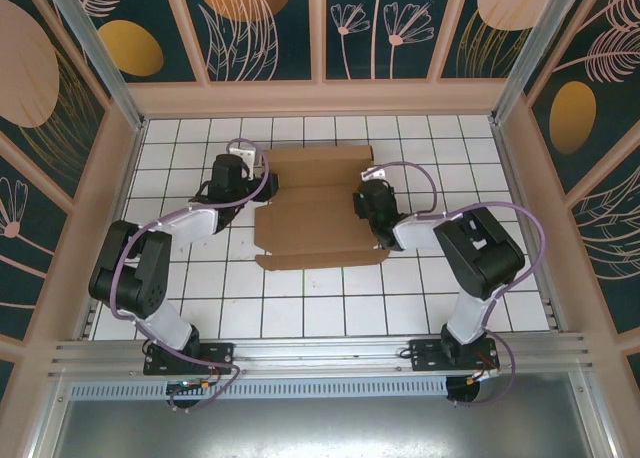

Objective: Fold the paper box

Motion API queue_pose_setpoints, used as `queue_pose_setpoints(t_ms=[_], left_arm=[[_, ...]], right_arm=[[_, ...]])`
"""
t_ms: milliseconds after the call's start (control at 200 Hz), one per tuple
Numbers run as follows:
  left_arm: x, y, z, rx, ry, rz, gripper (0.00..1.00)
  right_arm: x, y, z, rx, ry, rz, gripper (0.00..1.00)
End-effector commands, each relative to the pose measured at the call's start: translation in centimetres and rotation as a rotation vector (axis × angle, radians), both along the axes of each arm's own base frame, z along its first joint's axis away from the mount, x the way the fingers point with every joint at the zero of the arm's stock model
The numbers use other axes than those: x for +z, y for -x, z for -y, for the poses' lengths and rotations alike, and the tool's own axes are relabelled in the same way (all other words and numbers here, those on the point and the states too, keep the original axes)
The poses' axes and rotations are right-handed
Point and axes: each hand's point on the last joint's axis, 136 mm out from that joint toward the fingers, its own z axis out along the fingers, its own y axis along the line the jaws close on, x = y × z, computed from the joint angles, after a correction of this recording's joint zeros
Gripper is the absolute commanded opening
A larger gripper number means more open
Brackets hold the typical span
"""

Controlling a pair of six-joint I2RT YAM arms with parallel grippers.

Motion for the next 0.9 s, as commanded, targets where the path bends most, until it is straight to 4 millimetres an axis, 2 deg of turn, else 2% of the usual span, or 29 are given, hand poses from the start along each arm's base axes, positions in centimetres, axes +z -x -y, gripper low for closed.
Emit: queue_pose_setpoints(t_ms=[0, 120, 265, 305, 320, 375, 440, 490, 575, 726, 896], left_arm=[[4.5, 0.8, 0.9, -0.052, 0.105, 0.121, 0.65], [8.2, 2.9, 1.0, -0.088, 0.177, 0.242, 0.64], [12.5, 4.7, 0.9, -0.106, 0.253, 0.362, 0.62], [13.5, 4.6, 0.4, -0.073, 0.27, 0.383, 0.62], [13.9, 4.4, 0.1, -0.057, 0.275, 0.388, 0.63], [14.7, 3.7, -0.7, 0.003, 0.29, 0.392, 0.67], [14.5, 1.8, -1.4, 0.073, 0.299, 0.337, 0.71], [13.7, 0.5, -1.2, 0.075, 0.323, 0.277, 0.7], [12.1, -1.2, -1.0, 0.084, 0.353, 0.197, 0.68], [10.2, -2.5, -1.1, 0.101, 0.414, 0.136, 0.68], [8.4, -3.0, -0.2, 0.064, 0.453, 0.086, 0.66]], right_arm=[[3.5, 0.8, -0.6, 0.075, -0.067, 0.091, 0.69], [6.9, 2.1, -0.7, 0.139, -0.149, 0.178, 0.81], [11.5, 4.2, -1.6, 0.248, -0.278, 0.296, 0.83], [12.6, 4.9, -2.2, 0.29, -0.327, 0.313, 0.83], [13.1, 4.6, -1.4, 0.278, -0.342, 0.322, 0.82], [14.5, 4.4, -0.7, 0.273, -0.417, 0.339, 0.82], [15.7, 3.6, -0.1, 0.266, -0.51, 0.321, 0.81], [15.8, 2.2, 0.5, 0.221, -0.54, 0.273, 0.81], [16.0, 0.1, 0.5, 0.198, -0.563, 0.198, 0.81], [14.5, -2.8, -0.3, 0.176, -0.543, 0.066, 0.8], [12.1, -4.3, -0.3, 0.137, -0.525, -0.007, 0.72]])
